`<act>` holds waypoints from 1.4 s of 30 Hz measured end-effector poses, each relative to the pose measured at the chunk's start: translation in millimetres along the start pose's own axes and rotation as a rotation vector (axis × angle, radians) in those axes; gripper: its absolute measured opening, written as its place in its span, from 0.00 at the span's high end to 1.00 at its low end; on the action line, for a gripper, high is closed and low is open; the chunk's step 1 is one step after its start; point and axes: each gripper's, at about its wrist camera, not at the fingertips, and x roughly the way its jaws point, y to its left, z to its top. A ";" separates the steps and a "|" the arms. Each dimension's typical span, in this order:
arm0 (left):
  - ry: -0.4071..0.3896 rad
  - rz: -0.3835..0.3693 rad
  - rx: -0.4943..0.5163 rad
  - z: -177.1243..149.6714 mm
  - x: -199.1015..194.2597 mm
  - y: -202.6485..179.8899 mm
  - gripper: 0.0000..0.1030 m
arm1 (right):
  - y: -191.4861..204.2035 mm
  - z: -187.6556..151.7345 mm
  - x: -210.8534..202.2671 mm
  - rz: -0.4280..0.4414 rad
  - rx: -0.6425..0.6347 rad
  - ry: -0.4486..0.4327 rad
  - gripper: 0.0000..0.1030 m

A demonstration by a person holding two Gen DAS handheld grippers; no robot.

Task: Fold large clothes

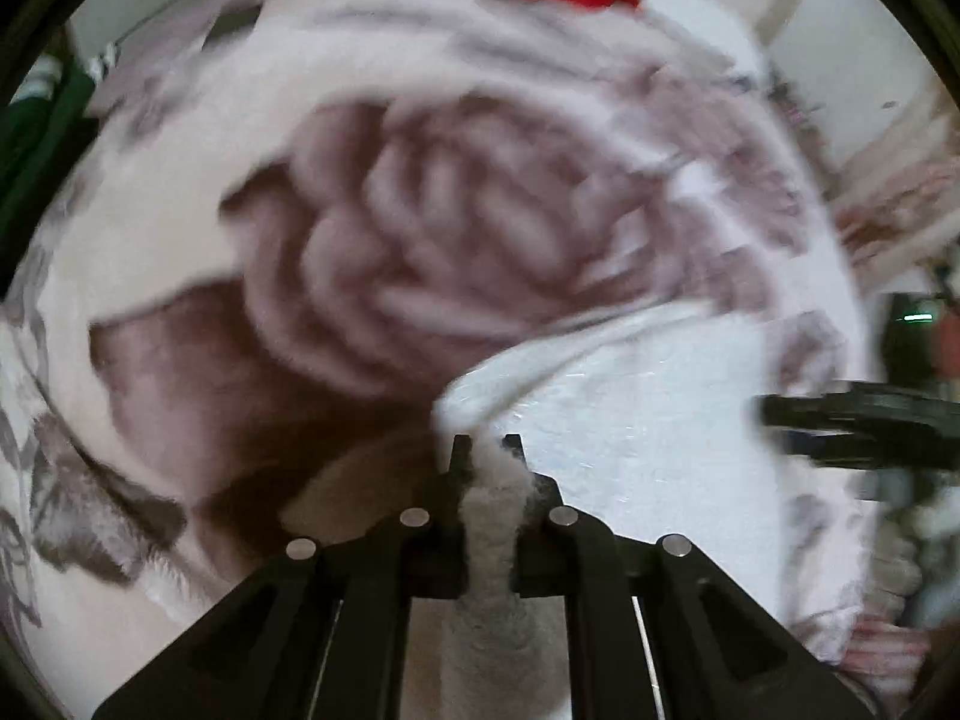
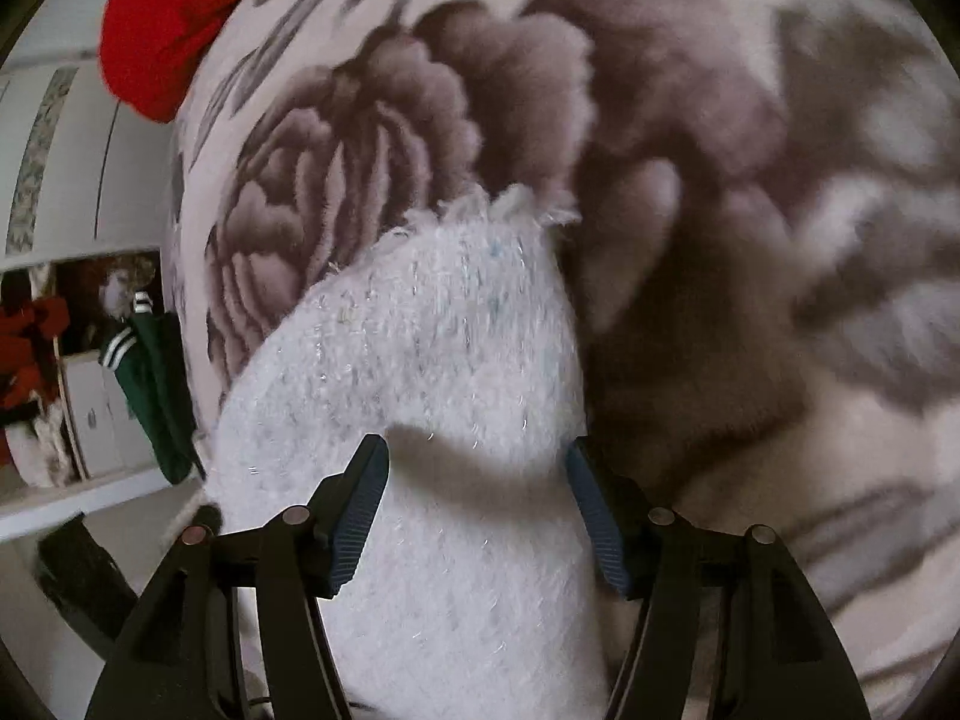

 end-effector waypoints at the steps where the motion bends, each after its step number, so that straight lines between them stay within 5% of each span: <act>1: 0.030 -0.029 -0.035 -0.6 10.2 8.2 0.92 | 2.0 0.0 3.6 -0.021 -0.007 0.007 0.38; 5: 0.048 -0.075 -0.054 -0.4 -9.5 8.6 0.87 | 3.7 -12.6 1.2 -0.002 0.009 0.034 0.38; 8: 0.028 -0.072 -0.015 -4.4 -40.5 4.1 0.69 | 1.3 -34.3 -16.9 0.037 -0.015 0.034 0.37; 10: 0.013 -0.041 0.038 -12.8 -62.0 1.4 0.18 | -4.4 -60.3 -33.7 0.081 -0.025 0.040 0.37; 11: 0.004 -0.032 0.052 -20.1 -74.0 2.5 0.12 | -8.8 -75.7 -42.6 0.100 -0.023 0.048 0.37; 14: 0.019 -0.048 0.040 -57.0 -102.3 12.4 0.12 | -32.7 -134.6 -60.6 0.156 0.031 0.097 0.30; 18: 0.143 -0.032 -0.008 -138.7 -111.5 31.6 0.12 | -65.1 -209.2 -57.3 0.131 0.078 0.193 0.29; 22: 0.331 0.008 -0.056 -236.0 -73.7 49.7 0.12 | -98.1 -279.8 -22.5 0.140 0.134 0.313 0.28; 25: 0.415 -0.083 -0.132 -282.0 -42.3 53.7 0.12 | -111.8 -317.3 14.4 0.142 0.124 0.363 0.28; 30: 0.379 -0.122 -0.107 -295.1 -23.0 38.0 0.12 | -116.2 -345.4 65.9 0.258 0.138 0.395 0.28; 32: 0.355 -0.125 -0.096 -292.0 -26.3 31.5 0.23 | -115.0 -347.4 78.1 0.293 0.167 0.397 0.26; 34: 0.345 -0.184 -0.083 -289.6 -33.7 19.9 0.74 | -112.1 -348.6 81.1 0.301 0.183 0.372 0.27; 35: 0.346 -0.179 -0.082 -288.6 -36.5 14.5 0.75 | -107.8 -348.2 82.4 0.309 0.183 0.359 0.28; 37: 0.338 -0.166 -0.062 -286.6 -42.3 4.3 0.82 | -97.7 -353.6 78.6 0.309 0.162 0.344 0.59; 39: 0.342 -0.155 -0.072 -285.9 -44.5 4.4 0.82 | -94.8 -359.0 70.6 0.334 0.183 0.320 0.75; 42: 0.330 -0.137 -0.108 -288.5 -44.1 9.9 0.82 | -79.0 -357.3 59.7 0.151 0.061 0.370 0.71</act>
